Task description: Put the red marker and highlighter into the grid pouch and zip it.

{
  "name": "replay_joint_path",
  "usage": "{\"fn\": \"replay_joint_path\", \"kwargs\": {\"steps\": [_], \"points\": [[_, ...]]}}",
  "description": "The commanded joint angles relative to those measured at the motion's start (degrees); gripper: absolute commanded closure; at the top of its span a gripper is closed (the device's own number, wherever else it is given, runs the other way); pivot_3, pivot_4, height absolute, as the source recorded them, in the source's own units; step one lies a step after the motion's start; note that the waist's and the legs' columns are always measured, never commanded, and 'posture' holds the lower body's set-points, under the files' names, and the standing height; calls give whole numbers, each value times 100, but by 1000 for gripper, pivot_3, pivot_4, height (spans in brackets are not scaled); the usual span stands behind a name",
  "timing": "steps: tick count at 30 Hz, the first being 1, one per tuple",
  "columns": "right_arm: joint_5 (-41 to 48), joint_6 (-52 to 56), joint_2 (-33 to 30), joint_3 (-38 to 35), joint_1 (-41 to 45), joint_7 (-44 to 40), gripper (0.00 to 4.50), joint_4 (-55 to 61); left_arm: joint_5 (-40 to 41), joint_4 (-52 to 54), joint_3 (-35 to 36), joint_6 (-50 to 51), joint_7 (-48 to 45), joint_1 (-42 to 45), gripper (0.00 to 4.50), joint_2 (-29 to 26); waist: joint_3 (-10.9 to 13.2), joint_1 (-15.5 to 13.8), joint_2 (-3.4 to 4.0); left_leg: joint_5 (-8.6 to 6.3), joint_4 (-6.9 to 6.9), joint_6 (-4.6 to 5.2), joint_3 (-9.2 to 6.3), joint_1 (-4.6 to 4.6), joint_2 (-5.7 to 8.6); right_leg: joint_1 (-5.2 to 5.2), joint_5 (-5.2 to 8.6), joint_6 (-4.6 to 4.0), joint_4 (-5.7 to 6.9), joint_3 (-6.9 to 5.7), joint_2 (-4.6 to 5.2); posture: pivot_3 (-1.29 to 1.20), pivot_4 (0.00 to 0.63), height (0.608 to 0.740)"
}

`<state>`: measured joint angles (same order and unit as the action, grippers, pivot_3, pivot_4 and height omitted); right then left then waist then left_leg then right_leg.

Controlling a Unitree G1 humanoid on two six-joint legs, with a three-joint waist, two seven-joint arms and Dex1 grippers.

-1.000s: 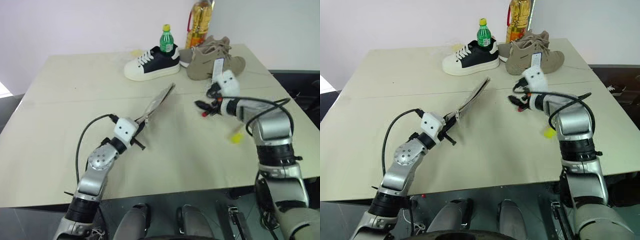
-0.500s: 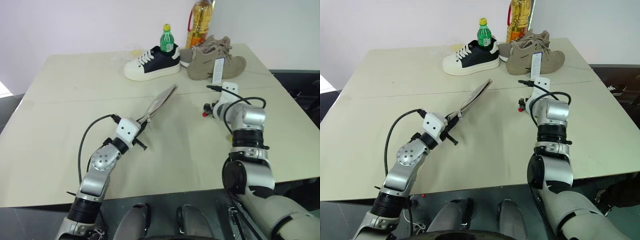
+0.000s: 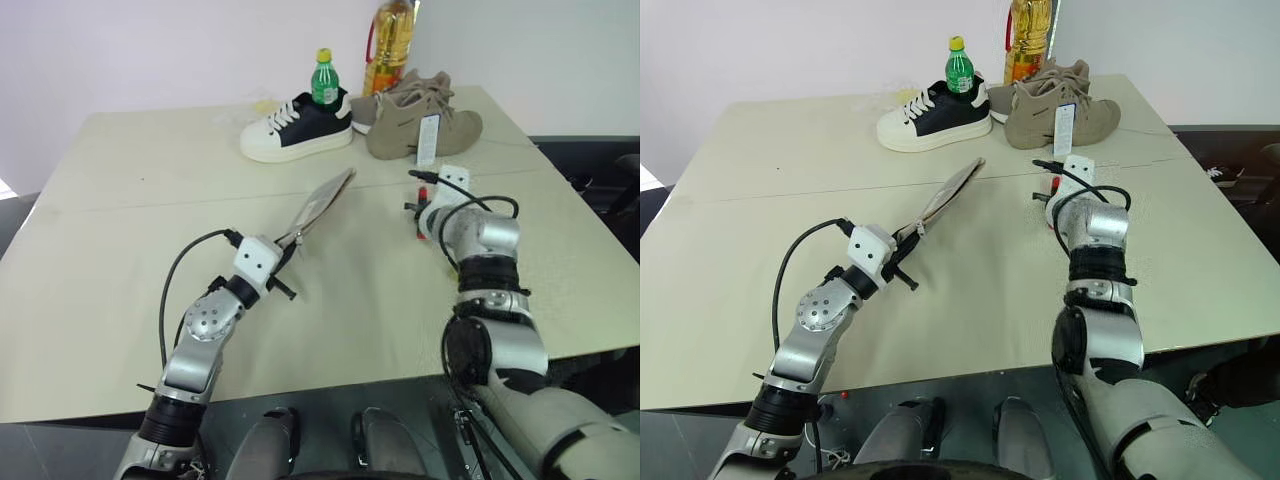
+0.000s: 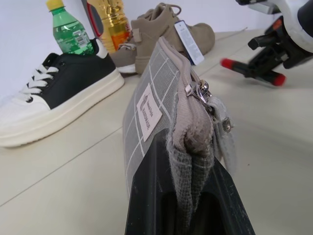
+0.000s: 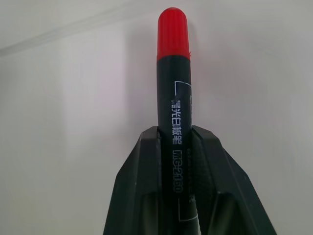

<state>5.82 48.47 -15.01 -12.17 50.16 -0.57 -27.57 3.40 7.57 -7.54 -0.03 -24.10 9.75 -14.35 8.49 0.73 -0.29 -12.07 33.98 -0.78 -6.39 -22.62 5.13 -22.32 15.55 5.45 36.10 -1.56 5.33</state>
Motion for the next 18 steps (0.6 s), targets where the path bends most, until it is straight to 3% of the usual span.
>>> {"fn": "replay_joint_path", "kwargs": {"steps": [1, 5, 9, 18], "points": [[-625, -1756, -1049, 1396, -364, -1683, 4202, 1404, 353, 438, 194, 125, -219, 24, 4500, -104, 7, -7, 11, 0, 2, 0, 0, -3, 4, 0, 3, 6, 0, -2, 1, 0, 150, 738], [-679, -3235, -1981, 1874, -879, -3039, 4202, 2155, 565, 579, 244, 306, -392, 46, 4500, -209, 8, 28, 7, -2, 2, 3, 1, 2, 3, 6, 10, 18, -3, -5, -1, 0, 150, 738], [-954, -4318, -2554, 2246, -1139, -3872, 4202, 2426, 694, 663, 222, 433, -551, 72, 4500, -239, 11, 10, 2, -3, 3, 2, 1, 8, -5, 11, 10, 17, -3, -5, -1, 0, 150, 738], [-1335, -4856, -2637, 2467, -1153, -4258, 4202, 2278, 725, 744, 205, 532, -618, 91, 4500, -258, 14, -42, -4, -3, 6, 1, 0, 5, 0, 11, 10, 15, -6, 2, 16, 0, 150, 738]]}}
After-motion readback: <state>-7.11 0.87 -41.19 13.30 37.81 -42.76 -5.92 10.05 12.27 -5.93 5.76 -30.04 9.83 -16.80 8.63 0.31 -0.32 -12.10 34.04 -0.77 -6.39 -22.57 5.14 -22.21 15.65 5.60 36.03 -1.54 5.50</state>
